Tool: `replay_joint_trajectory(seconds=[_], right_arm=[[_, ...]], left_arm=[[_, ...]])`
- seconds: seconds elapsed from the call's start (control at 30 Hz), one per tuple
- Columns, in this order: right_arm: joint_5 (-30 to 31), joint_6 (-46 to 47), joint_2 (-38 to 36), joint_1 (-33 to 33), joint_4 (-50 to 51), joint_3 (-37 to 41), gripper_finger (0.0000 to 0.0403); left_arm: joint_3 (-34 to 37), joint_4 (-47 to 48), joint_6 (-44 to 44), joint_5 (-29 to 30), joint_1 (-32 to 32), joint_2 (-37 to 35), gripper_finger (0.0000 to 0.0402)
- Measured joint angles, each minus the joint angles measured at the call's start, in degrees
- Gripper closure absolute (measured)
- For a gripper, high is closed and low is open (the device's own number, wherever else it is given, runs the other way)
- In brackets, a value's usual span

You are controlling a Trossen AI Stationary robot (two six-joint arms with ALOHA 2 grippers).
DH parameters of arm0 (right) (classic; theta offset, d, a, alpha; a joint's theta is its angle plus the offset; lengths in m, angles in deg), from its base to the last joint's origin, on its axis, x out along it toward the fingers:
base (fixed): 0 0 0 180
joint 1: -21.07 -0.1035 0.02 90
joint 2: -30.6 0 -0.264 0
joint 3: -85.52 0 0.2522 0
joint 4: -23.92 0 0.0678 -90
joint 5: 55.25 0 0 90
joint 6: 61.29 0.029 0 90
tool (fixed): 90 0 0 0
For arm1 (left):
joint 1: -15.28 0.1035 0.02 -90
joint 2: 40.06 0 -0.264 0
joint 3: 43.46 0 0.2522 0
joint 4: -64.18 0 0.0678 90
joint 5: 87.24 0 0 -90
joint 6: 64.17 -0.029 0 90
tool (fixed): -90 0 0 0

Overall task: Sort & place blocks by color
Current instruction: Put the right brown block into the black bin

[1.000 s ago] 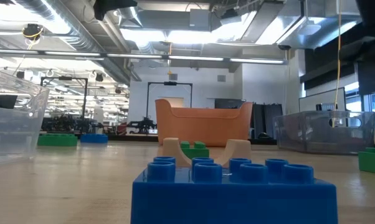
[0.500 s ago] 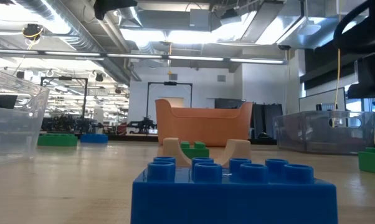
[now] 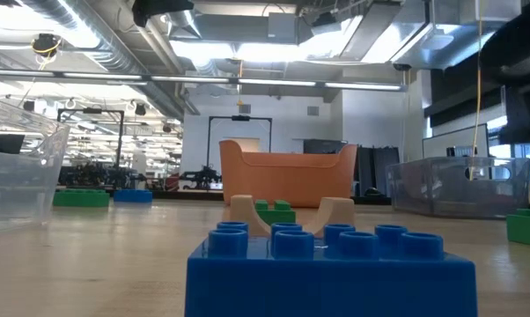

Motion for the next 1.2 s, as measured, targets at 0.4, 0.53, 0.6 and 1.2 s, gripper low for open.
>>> replay_joint_trajectory(seconds=[0.4, 0.53, 0.6, 1.2], right_arm=[[17.9, 21.0, -30.4, 1.7, -19.0, 11.3, 0.0273], [29.0, 21.7, -36.1, 6.8, -38.1, 19.9, 0.0273], [31.6, 19.7, -36.4, 10.6, -46.5, 22.6, 0.0273], [8.6, -10.2, -32.6, 40.0, -61.9, 8.8, 0.0273]], left_arm=[[0.0, 0.0, -2.2, 0.4, 0.0, 0.0, 0.0157], [0.0, 0.0, -2.2, 0.4, 0.0, 0.0, 0.0157], [0.0, 0.0, -2.1, 0.4, 0.0, 0.0, 0.0157], [0.0, -11.2, 7.1, -12.4, -0.3, 7.4, 0.0157]])
